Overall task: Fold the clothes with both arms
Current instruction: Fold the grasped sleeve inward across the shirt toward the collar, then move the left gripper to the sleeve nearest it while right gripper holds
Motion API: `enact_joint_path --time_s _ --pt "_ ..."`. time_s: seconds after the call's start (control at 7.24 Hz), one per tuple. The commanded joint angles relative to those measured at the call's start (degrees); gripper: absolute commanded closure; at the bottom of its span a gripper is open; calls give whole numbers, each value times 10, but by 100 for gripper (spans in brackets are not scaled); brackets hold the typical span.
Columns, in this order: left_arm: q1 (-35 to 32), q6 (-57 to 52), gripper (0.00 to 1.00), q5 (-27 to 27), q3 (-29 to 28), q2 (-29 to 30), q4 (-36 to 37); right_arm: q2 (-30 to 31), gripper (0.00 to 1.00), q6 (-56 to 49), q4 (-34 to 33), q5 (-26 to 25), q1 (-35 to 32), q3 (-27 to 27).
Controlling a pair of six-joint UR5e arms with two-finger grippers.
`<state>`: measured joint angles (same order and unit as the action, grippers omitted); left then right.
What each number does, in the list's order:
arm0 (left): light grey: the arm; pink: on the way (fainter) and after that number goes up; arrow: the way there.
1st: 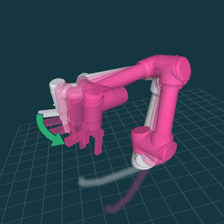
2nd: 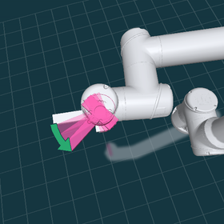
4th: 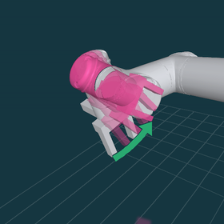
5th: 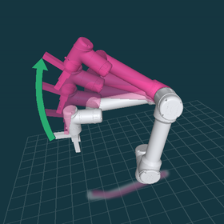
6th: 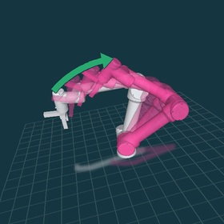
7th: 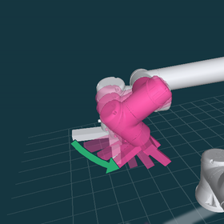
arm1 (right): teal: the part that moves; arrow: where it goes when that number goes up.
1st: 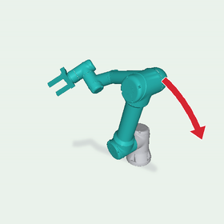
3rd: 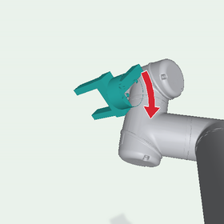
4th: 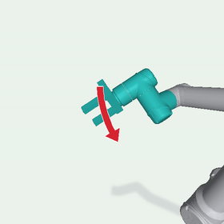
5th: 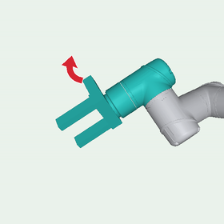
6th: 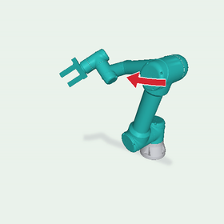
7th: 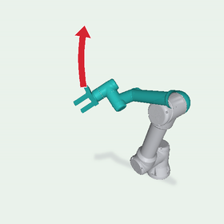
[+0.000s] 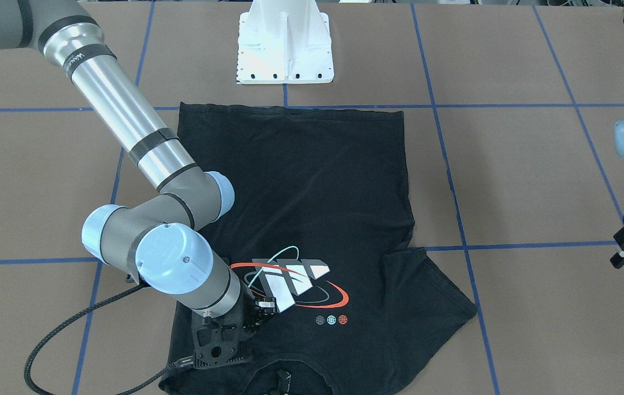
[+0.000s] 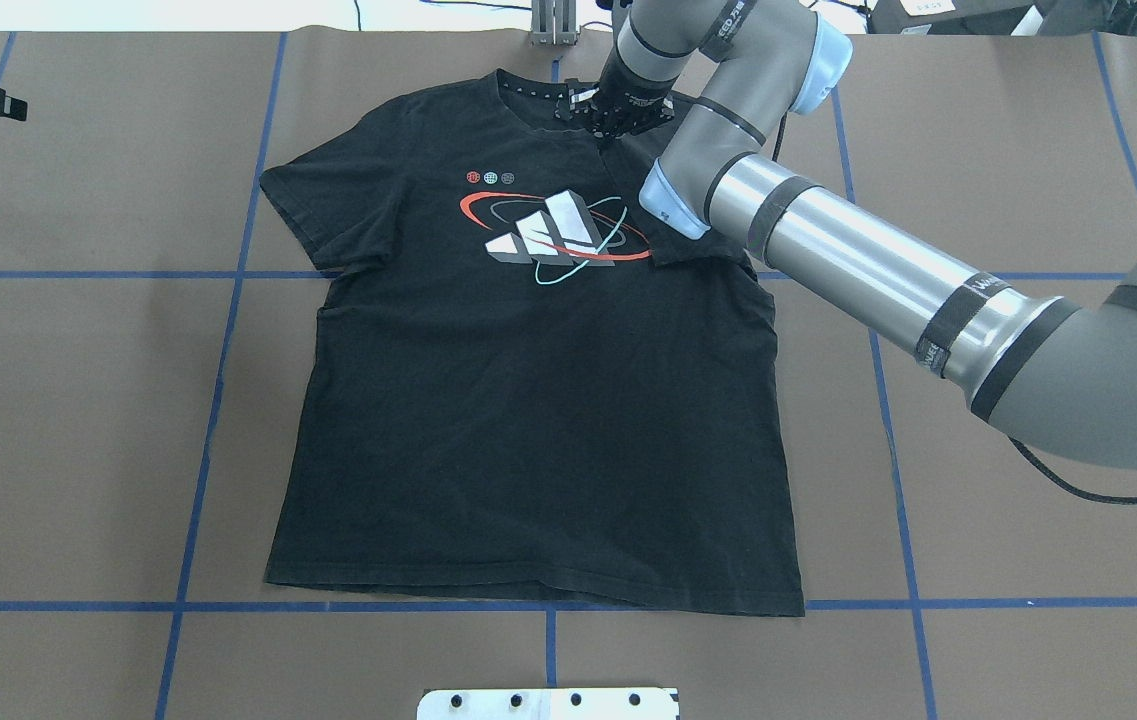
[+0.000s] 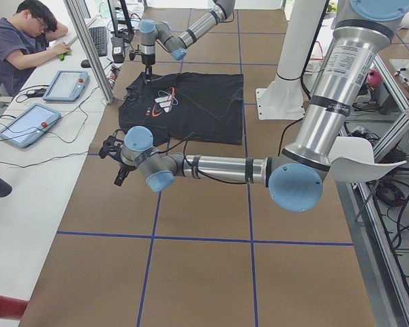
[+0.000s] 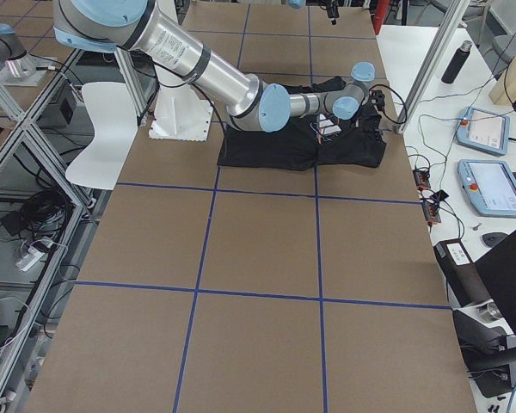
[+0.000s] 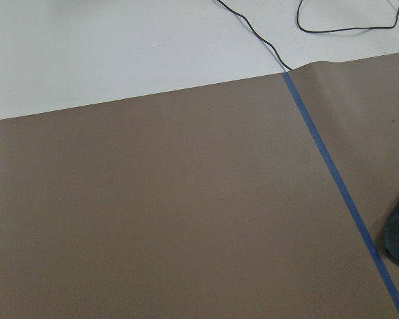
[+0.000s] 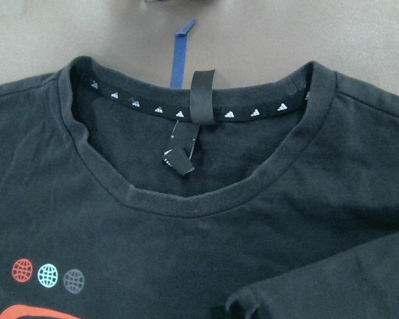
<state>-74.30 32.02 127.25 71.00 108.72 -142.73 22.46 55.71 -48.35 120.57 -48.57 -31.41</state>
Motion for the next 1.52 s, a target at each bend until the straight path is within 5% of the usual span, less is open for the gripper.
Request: enact_joint_path --time_s 0.0,0.14,0.28,0.83,1.38 --pt "0 1 0 -1 -1 0 0 -1 100 0 2 -17 4 3" --pt "1 1 0 -1 -2 1 0 -1 45 0 3 -17 3 3" --pt "2 2 0 -1 -5 3 0 -1 0 5 7 -16 3 2" --pt "65 93 1 -35 -7 36 -12 19 0 80 15 47 -23 -57" --pt "185 268 1 -161 -89 110 -126 226 0 99 -36 47 -35 -346"
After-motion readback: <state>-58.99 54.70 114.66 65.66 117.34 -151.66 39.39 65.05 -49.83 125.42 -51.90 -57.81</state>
